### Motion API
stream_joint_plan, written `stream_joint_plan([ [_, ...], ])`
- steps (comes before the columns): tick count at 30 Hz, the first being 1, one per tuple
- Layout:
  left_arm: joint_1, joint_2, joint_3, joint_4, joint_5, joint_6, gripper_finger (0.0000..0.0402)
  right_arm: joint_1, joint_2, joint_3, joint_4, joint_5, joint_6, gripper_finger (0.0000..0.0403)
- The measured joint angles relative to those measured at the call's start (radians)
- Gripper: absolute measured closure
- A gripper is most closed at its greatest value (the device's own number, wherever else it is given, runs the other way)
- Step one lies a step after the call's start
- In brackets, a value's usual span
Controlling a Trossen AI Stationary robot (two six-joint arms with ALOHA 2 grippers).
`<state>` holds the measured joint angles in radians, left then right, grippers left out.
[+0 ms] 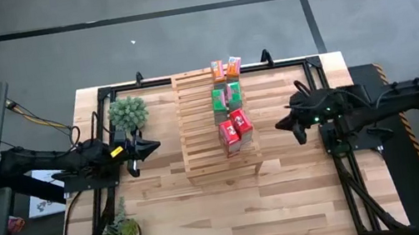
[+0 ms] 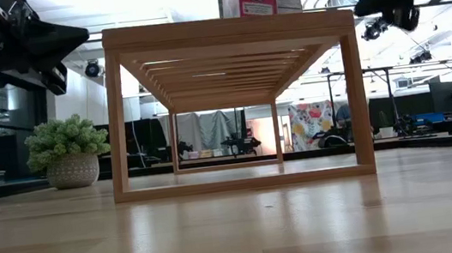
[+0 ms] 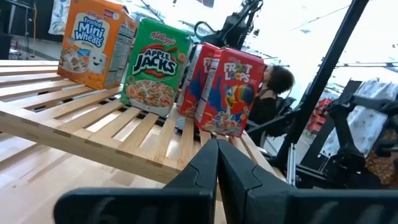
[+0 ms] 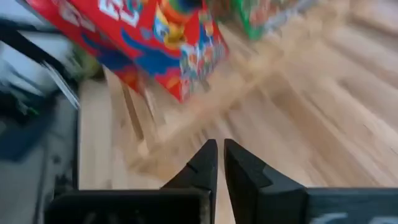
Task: Stack cereal on shelf
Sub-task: Return to Home Position
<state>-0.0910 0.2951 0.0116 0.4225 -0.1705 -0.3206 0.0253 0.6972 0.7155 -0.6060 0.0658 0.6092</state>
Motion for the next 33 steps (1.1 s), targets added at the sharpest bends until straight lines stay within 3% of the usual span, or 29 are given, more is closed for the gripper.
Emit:
stream_joint_plan([
  [7,0.000,0.001,0.000,0.000,0.000,0.000,0.0401,-0.116,-0.249,-0.409,0.483,-0.074,-0.065,0.0397],
  [13,0.000,0.001,0.000,-0.001,0.000,0.000,0.0400,-0.099,-0.393,-0.605,0.736,-0.052,-0.041,0.0402],
  [22,0.000,0.001,0.000,-0.005,0.000,0.000,0.0398,0.018,-0.458,-0.705,0.731,0.138,-0.122,0.0403],
  [33,0.000,0.001,0.000,-0.010,0.000,0.000,0.0398,0.036,-0.441,-0.705,0.650,0.135,-0.273,0.0403],
])
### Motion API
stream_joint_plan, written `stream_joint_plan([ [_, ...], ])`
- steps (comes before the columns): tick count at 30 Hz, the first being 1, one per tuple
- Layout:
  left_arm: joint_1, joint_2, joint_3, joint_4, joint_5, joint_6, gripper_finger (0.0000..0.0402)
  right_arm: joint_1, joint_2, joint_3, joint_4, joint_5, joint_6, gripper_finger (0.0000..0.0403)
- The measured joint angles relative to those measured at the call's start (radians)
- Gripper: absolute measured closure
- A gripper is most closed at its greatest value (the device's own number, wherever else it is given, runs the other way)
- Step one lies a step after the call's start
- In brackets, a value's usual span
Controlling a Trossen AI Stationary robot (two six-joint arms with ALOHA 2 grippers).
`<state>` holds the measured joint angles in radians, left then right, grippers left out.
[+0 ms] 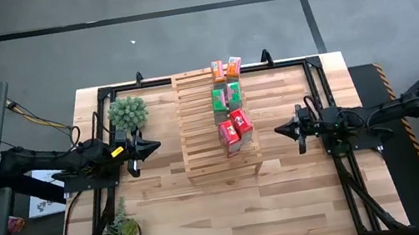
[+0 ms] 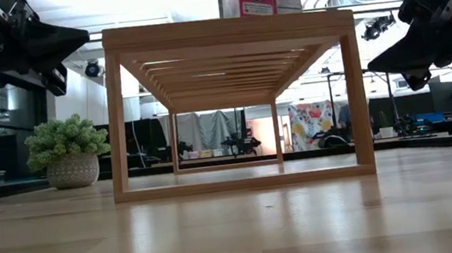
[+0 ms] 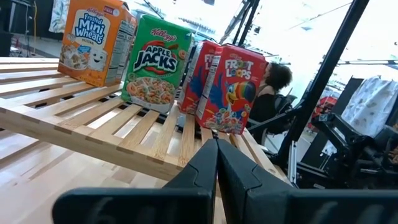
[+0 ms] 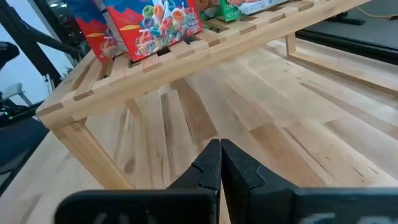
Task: Stack cereal on shelf
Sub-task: Return to Home Position
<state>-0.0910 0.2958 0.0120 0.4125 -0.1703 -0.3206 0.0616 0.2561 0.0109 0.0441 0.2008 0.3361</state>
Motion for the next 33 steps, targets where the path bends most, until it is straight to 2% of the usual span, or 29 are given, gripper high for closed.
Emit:
stream_joint_plan([
  [27,0.000,-0.004,0.000,-0.006,0.000,0.000,0.0398,0.000,0.000,0.000,-0.002,-0.002,0.003,0.0403],
  [33,0.015,-0.190,0.003,-0.156,0.001,0.001,0.0398,0.000,-0.001,0.000,-0.003,-0.002,0.003,0.0403],
])
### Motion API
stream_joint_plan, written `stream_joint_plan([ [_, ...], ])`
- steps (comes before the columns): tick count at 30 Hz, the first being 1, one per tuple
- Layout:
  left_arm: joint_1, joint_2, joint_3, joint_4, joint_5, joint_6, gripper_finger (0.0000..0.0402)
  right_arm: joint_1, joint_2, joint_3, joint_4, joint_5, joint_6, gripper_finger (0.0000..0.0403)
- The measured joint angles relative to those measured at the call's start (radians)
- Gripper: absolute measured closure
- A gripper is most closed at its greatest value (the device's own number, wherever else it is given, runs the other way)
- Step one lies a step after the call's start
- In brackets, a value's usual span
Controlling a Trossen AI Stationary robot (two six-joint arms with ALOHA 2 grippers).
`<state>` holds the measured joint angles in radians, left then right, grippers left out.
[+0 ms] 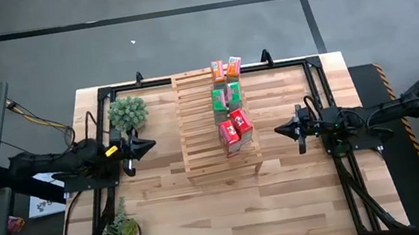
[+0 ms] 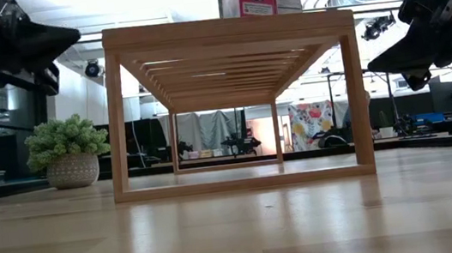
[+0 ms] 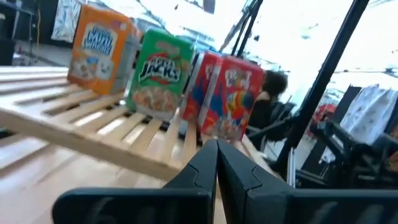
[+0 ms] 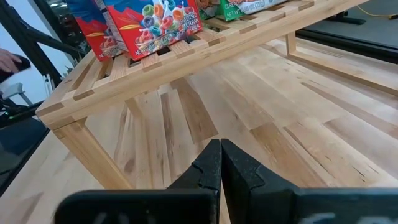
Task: Stack cereal on shelf
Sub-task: Return to Home Position
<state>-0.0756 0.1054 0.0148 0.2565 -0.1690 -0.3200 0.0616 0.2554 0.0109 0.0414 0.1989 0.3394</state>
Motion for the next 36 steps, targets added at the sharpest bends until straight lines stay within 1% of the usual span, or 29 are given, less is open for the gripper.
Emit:
stream_joint_plan([
  [3,0.020,-0.096,-0.003,-0.051,0.003,-0.001,0.0398,0.000,0.000,0.000,0.000,0.000,-0.003,0.0403],
  [4,0.029,-0.104,0.000,-0.046,0.000,0.000,0.0398,0.000,0.000,0.000,0.000,0.000,-0.003,0.0403],
  [8,0.056,-0.102,-0.002,-0.018,0.000,-0.001,0.0398,0.000,0.000,0.000,0.000,0.000,0.000,0.0403],
  [15,0.081,-0.102,-0.003,-0.027,-0.004,-0.001,0.0398,0.000,0.000,0.000,0.000,0.000,0.000,0.0403],
  [36,0.082,-0.098,-0.003,-0.028,-0.005,0.000,0.0398,0.000,0.000,0.000,0.000,0.000,0.000,0.0403],
])
